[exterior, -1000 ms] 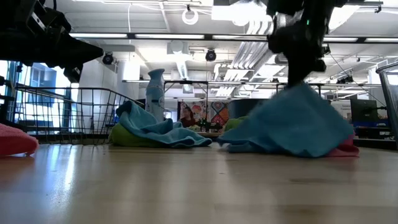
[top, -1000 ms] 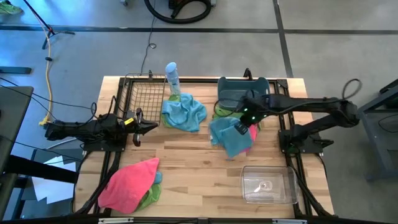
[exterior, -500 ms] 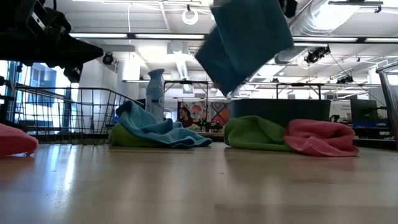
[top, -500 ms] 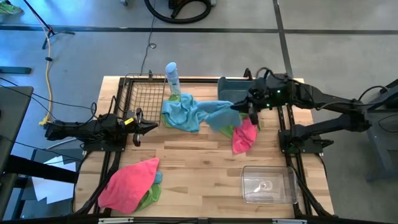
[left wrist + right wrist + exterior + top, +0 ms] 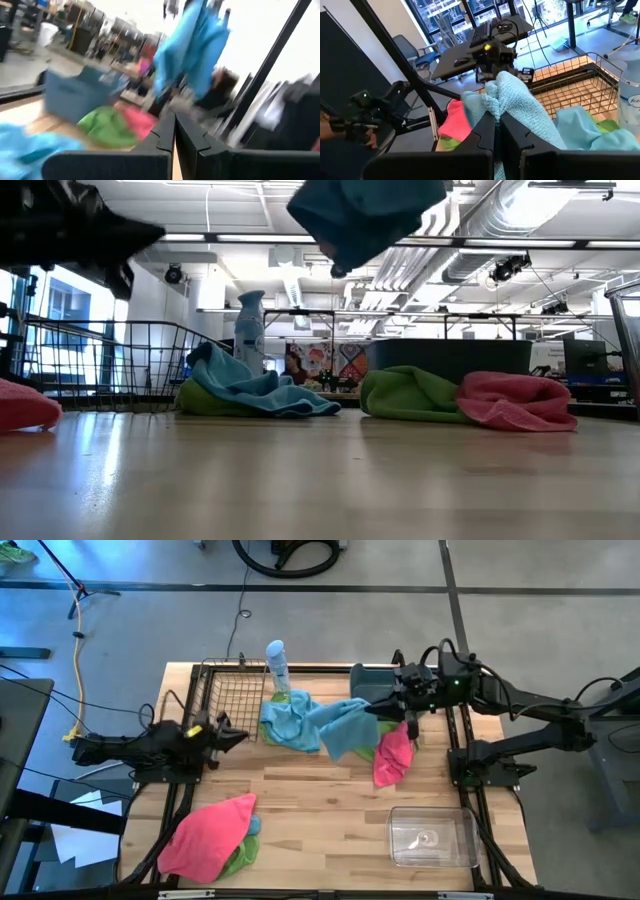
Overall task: Sort microfiber towel by color & place in baskets
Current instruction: Put the top right blue towel into the wire basket
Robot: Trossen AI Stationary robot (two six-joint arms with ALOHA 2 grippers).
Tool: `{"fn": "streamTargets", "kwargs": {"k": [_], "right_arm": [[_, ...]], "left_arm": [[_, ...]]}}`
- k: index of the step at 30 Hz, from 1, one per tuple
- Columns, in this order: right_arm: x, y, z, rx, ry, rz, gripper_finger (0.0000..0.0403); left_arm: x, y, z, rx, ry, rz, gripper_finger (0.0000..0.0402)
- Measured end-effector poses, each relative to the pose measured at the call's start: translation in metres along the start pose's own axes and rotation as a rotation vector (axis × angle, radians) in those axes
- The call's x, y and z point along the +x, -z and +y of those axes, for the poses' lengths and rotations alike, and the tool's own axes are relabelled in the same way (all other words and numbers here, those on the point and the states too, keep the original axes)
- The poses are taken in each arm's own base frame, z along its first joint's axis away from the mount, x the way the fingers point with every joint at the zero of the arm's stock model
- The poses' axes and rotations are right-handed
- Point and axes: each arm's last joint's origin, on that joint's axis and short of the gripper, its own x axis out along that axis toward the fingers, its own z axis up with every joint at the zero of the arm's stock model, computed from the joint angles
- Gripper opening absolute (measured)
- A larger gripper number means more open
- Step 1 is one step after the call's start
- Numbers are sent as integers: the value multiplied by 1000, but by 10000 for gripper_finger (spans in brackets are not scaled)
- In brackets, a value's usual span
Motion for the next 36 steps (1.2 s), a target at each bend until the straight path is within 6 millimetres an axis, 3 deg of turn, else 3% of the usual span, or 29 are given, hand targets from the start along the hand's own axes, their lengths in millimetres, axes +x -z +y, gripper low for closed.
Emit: {"fn": "streamTargets", "kwargs": {"k": [5, 11, 18, 27, 36], "right_arm": [[0, 0, 0, 15, 8, -2, 0], [0, 0, 0, 16, 8, -2, 0], [0, 0, 0, 12, 8, -1, 0], [0, 0, 0, -6, 8, -1, 0], [0, 0, 0, -14, -8, 4, 0]], "left_arm": [[-1, -12, -5, -57, 58, -122, 0], [-1, -22, -6, -85, -13, -226, 1], [9, -77, -33, 29, -39, -276, 39], [79, -133, -72, 274, -132, -8, 157], [148, -159, -96, 328, -144, 184, 255]]}}
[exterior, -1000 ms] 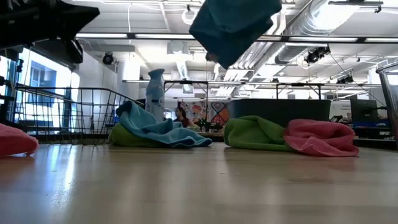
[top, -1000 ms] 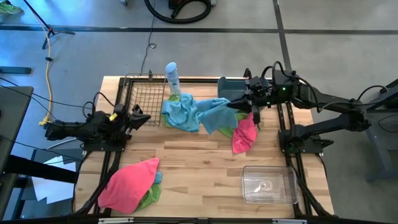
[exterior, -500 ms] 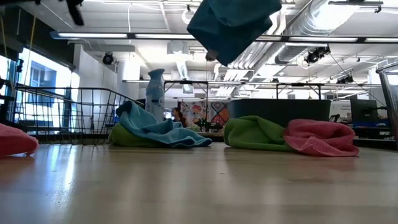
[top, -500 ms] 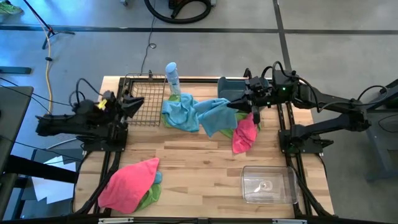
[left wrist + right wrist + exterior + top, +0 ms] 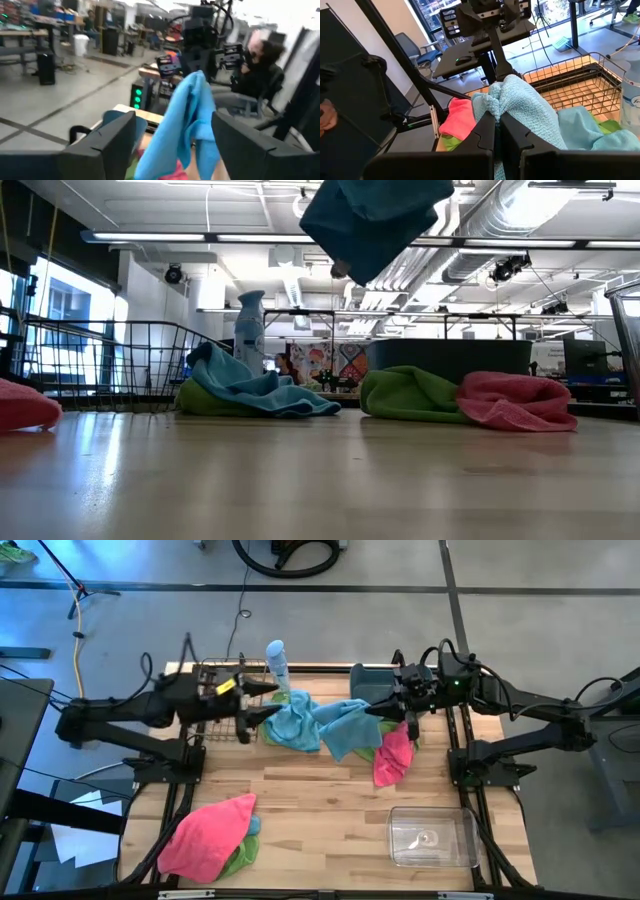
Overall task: Sort microfiber towel by color & place in baskets
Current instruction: Put the top right blue towel into the wire basket
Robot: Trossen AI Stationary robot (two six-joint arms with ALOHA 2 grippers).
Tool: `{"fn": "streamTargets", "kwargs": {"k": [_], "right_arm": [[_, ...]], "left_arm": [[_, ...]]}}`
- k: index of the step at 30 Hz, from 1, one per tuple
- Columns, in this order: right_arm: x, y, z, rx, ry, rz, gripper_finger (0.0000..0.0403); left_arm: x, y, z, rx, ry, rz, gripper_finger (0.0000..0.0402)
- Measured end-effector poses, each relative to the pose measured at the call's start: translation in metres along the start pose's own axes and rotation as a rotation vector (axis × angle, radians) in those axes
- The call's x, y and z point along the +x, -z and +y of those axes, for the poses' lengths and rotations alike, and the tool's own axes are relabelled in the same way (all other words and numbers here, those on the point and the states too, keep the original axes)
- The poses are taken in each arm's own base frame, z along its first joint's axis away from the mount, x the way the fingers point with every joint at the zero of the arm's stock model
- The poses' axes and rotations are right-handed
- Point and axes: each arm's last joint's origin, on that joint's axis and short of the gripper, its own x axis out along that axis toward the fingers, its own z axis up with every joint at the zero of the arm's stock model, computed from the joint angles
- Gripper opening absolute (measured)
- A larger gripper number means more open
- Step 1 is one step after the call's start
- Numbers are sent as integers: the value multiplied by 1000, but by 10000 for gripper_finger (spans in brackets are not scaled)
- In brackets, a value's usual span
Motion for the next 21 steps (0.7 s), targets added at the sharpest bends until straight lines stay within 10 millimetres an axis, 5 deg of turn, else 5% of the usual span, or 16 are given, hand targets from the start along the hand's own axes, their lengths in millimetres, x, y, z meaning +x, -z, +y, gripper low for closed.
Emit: {"fn": "streamTargets", "kwargs": {"k": [10, 21], "right_arm": [[28, 8, 5, -61, -53, 37, 0], [61, 22, 16, -150, -118, 61, 0]], "left_arm": [[55, -2, -17, -9, 145, 145, 271], [79, 10, -26, -84, 280, 240, 271]]}}
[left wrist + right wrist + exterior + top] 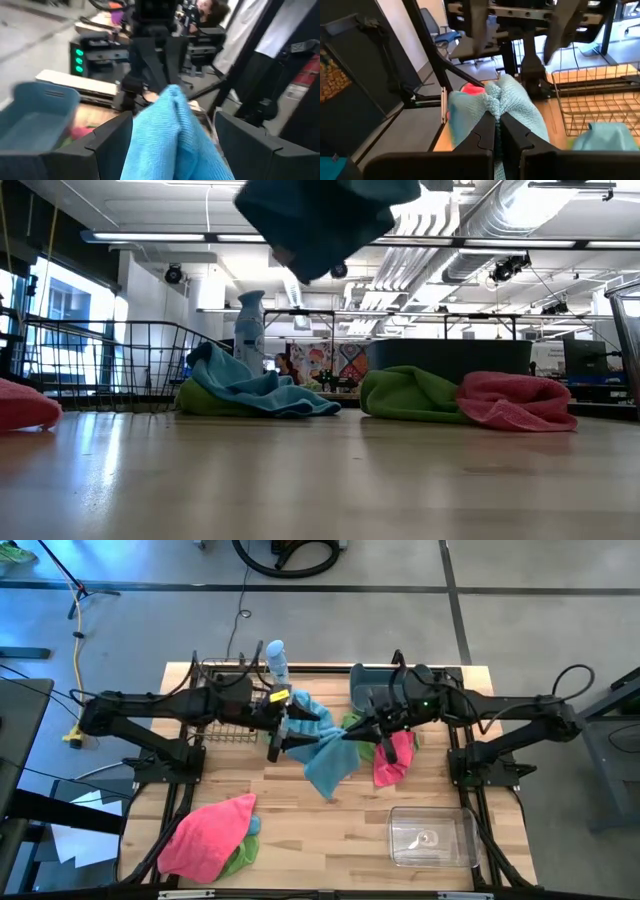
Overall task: Sort microfiber towel by color & place in baskets
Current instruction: Put the top right blue towel into the wire basket
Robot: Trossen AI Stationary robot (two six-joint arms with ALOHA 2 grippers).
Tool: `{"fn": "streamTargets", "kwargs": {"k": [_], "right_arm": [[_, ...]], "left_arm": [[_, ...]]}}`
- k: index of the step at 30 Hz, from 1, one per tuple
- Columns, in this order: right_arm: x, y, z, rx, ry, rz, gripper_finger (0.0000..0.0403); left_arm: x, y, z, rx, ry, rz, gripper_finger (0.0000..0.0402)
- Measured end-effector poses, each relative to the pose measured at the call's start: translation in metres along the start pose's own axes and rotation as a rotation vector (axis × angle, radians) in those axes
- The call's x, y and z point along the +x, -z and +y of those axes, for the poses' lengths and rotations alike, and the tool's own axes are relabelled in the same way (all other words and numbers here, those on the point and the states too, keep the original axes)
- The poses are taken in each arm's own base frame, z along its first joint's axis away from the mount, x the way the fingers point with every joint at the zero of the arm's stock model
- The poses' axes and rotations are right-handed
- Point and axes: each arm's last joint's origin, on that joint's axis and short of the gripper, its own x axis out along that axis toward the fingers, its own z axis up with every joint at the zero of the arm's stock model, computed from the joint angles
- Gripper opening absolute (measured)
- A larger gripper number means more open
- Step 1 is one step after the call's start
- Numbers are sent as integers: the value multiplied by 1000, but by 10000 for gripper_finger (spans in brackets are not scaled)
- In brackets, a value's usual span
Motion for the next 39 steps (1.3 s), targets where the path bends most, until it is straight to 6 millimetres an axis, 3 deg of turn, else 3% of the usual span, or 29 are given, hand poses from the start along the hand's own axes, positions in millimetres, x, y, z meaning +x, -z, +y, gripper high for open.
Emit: {"fn": "streamTargets", "kwargs": {"k": [10, 30, 34, 39], "right_arm": [[17, 5, -1, -39, -13, 4, 0], [19, 2, -5, -102, 1, -34, 0], [19, 1, -4, -118, 0, -40, 0], [19, 1, -4, -118, 0, -40, 0]], "left_arm": [[21, 14, 4, -84, 26, 79, 271], [32, 31, -1, 58, 27, 180, 266], [43, 38, 2, 50, 14, 201, 222], [47, 42, 3, 32, 8, 216, 90]]}}
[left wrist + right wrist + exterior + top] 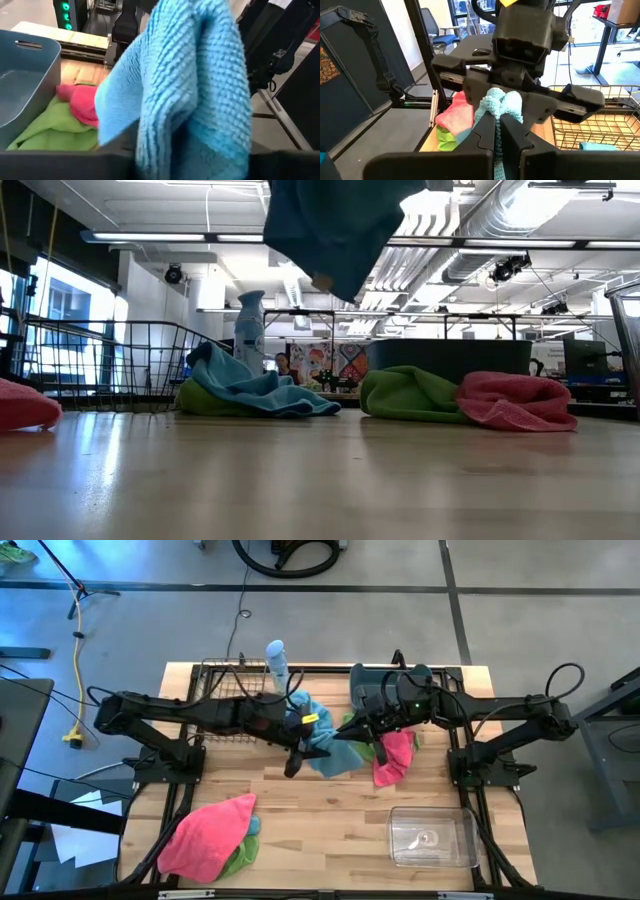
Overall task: Sort microfiber towel by color & place in baskets
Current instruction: Put the top right blue towel into the wire basket
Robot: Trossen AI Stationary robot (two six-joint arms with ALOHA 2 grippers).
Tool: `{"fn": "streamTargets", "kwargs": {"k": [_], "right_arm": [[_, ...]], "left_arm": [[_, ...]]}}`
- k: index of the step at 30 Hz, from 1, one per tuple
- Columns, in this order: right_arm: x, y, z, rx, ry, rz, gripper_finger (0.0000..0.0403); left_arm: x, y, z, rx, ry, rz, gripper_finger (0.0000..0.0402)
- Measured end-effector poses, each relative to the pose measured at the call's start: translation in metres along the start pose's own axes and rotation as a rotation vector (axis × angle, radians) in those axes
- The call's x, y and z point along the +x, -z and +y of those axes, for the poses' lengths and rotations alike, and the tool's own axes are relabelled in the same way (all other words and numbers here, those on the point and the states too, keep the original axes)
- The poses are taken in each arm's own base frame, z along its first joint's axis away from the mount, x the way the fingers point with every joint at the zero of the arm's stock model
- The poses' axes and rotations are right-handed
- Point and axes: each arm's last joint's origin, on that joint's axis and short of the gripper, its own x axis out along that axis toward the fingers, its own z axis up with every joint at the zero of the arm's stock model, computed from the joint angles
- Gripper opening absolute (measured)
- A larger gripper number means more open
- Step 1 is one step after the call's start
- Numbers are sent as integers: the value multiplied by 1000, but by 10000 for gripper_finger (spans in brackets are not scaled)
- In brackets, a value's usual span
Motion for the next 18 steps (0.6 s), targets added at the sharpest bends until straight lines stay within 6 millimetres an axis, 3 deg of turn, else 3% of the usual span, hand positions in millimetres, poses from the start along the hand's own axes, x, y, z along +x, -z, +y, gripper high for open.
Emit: {"fn": "streamTargets", "kwargs": {"k": [3, 9, 13, 18], "right_arm": [[0, 0, 0, 7, 0, -1, 0], [0, -1, 0, 65, -3, -3, 20], [-3, -2, -2, 135, 28, -9, 84], [-15, -9, -1, 128, 129, -48, 194]], "left_arm": [[-5, -3, 1, -6, -14, -13, 16], [-15, -8, 4, -25, -55, -44, 4], [-16, -5, 5, -34, -67, -19, 3], [-16, -2, 6, -38, -87, 5, 1]]}}
